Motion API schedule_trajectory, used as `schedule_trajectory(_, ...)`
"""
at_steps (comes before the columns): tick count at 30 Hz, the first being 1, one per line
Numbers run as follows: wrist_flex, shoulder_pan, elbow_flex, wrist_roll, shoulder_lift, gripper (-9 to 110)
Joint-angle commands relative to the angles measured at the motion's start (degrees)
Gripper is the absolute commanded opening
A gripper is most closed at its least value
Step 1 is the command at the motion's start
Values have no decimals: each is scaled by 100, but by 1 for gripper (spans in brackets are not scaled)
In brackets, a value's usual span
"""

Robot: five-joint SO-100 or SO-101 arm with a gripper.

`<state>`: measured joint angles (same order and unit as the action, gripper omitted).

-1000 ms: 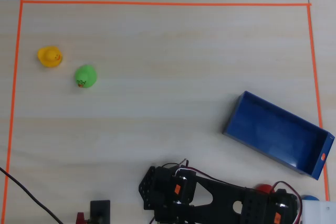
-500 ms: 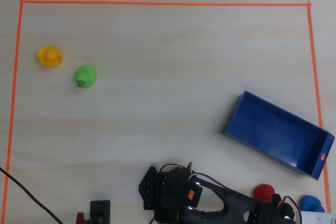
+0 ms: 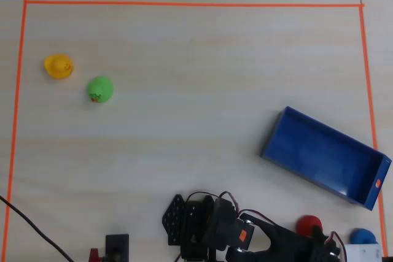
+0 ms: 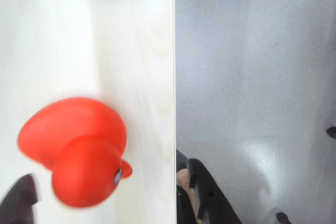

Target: Grasp red duck and put it into box.

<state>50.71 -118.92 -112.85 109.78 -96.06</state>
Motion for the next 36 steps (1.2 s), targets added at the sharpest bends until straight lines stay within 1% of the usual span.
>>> schedule_trajectory(1,-158,-141,141,-18,88,24)
schedule_trajectory(5,-193,-79,158,26,167,18)
schedule_trajectory(11,-70,18,158,44,114,13)
schedule_trajectory(13,26,44,185,53,97,9)
schedule_trajectory(16,185,53,246,53,97,0)
schedule_trajectory(22,237,132,272,-26,35,0)
schedule_trajectory(24,483,299,510,-308,26,0)
schedule_trajectory(26,949,624,1020,-888,-26,0)
schedule_trajectory(32,2549,2188,3533,-2874,-176,0)
schedule_trajectory(36,3437,3155,4948,-3384,-88,0)
